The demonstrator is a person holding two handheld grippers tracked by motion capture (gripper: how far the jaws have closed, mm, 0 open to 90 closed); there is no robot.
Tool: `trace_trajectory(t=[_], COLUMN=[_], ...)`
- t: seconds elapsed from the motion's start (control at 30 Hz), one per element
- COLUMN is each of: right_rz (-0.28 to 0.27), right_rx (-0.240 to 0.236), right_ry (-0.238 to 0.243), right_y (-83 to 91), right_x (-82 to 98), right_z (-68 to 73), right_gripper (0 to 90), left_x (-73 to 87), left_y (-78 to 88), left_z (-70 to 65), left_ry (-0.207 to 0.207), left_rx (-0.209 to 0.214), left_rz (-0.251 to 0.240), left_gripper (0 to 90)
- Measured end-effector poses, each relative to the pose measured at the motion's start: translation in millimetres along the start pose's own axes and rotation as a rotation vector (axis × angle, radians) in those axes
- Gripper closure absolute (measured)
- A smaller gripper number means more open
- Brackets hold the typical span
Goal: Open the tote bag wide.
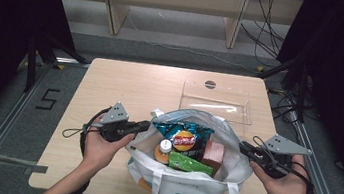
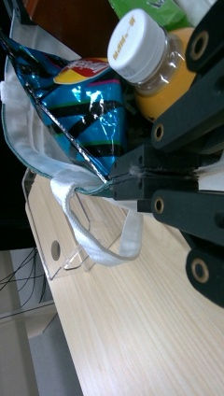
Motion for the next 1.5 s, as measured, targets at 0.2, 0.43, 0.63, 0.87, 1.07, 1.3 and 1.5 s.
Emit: trace_trajectory(t=[0.2, 0.43, 0.63, 0.87, 1.07, 1.3, 1.5], right_rz=[-0.004, -0.004, 0.006, 0.027, 0.066, 0.051, 0.083], right_rx=[-0.003, -0.009, -0.006, -0.017, -0.030, -0.012, 0.011], right_ry=[0.030, 0.012, 0.007, 0.029, -0.010, 0.031, 0.023], right_y=[-3.9, -0.2, -3.0, -9.3, -13.9, -15.3, -20.2], right_x=[5.8, 4.2, 7.2, 11.7, 17.1, 19.3, 27.5], right_z=[-0.6, 0.9, 1.5, -1.1, 6.1, 0.3, -2.7], right_gripper=[84.7, 84.7, 84.8, 84.8, 84.8, 84.8, 84.9], left_x=[1.7, 1.2, 8.2, 16.5, 22.9, 24.6, 28.4], left_y=[-0.3, 2.3, -0.2, -5.9, -9.5, -10.3, -12.5], left_z=[-1.3, 1.7, 1.1, -1.0, -2.4, -0.7, 1.1], left_ry=[0.001, 0.021, 0.020, -0.008, -0.024, -0.031, -0.027], left_rx=[-0.006, -0.079, -0.074, -0.071, -0.074, -0.078, -0.082], left_rz=[-0.016, -0.031, 0.008, 0.043, 0.071, 0.080, 0.096], left_gripper=[87.5, 87.6, 87.5, 87.3, 87.2, 87.3, 87.7])
Point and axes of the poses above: each handheld gripper's, and its own axes: y roughly backward along the jaws, x roughly out of its underside, z roughly to its left, the point moved 2 cm from there along -y, roughly forward along the jaws, and after that the axes turned 6 degrees about -z, right-handed, at the moved point
